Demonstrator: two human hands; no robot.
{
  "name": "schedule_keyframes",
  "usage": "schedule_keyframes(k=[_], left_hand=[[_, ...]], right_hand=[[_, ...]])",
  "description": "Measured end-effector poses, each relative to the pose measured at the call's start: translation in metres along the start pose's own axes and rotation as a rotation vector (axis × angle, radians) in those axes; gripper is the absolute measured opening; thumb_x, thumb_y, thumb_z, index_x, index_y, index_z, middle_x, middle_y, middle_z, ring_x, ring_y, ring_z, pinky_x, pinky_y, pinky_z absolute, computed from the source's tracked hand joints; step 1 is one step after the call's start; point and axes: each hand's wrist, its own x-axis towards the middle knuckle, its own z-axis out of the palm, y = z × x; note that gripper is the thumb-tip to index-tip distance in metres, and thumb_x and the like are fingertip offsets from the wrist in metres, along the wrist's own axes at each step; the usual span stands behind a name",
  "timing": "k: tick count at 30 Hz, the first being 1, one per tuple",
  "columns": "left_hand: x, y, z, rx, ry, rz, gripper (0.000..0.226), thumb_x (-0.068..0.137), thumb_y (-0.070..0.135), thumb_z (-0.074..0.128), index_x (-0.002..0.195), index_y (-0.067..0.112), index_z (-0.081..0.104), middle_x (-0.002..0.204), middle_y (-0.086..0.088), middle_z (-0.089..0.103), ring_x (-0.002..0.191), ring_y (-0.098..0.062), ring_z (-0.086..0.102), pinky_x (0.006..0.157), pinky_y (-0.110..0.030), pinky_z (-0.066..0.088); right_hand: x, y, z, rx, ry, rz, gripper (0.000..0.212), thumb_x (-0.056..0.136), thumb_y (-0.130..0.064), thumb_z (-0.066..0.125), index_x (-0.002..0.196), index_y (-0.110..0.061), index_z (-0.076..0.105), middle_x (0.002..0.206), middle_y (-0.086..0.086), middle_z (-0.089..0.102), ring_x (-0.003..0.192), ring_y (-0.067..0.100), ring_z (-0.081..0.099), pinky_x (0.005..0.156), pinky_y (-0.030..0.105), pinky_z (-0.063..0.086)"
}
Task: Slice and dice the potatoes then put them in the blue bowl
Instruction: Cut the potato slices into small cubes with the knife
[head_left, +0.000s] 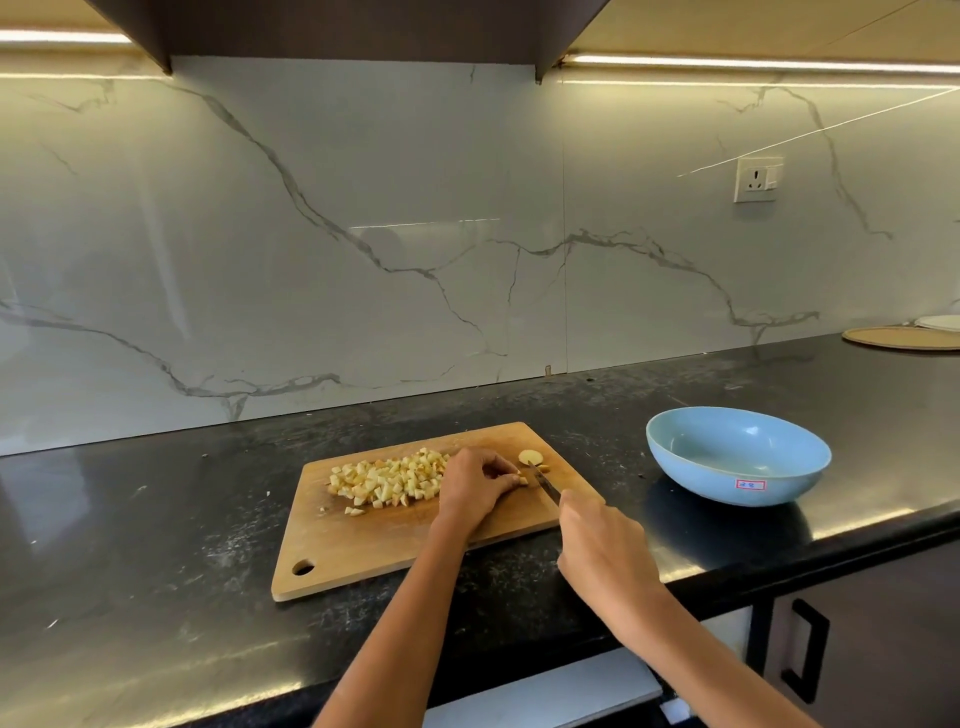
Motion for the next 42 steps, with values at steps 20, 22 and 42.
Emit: schedule_keyframes(k=[20, 22, 42], left_hand=[[-0.004, 0.004, 0.001, -0.086, 0.088, -0.054, 0.019, 0.075, 0.01, 0.075, 0.08, 0.015, 0.057, 0.087, -0.005, 0.07, 0.08, -0.01, 0.066, 0.066, -0.012, 0.046], [-0.004, 0.003, 0.001, -0.08, 0.085, -0.057, 0.018, 0.075, 0.011, 0.076, 0.08, 0.014, 0.059, 0.086, -0.004, 0.07, 0.079, -0.01, 0.066, 0.066, -0.013, 0.047], [-0.005, 0.008, 0.0, 0.007, 0.167, 0.003, 0.021, 0.086, 0.001, 0.055, 0.105, 0.007, 0.063, 0.101, -0.005, 0.067, 0.093, -0.014, 0.061, 0.08, -0.019, 0.047]], right_hand=[[0.019, -0.017, 0.002, -0.031, 0.009, -0.084, 0.024, 0.098, -0.008, 0.041, 0.118, -0.01, 0.054, 0.114, 0.006, 0.059, 0.101, 0.019, 0.06, 0.081, 0.029, 0.048], [0.021, -0.016, 0.001, -0.018, -0.004, -0.081, 0.022, 0.097, -0.008, 0.042, 0.114, -0.01, 0.057, 0.111, 0.006, 0.06, 0.099, 0.019, 0.06, 0.079, 0.027, 0.047], [0.007, -0.006, 0.008, -0.063, 0.034, -0.097, 0.027, 0.096, -0.011, 0.048, 0.123, -0.009, 0.052, 0.114, 0.007, 0.059, 0.097, 0.022, 0.063, 0.077, 0.03, 0.05]])
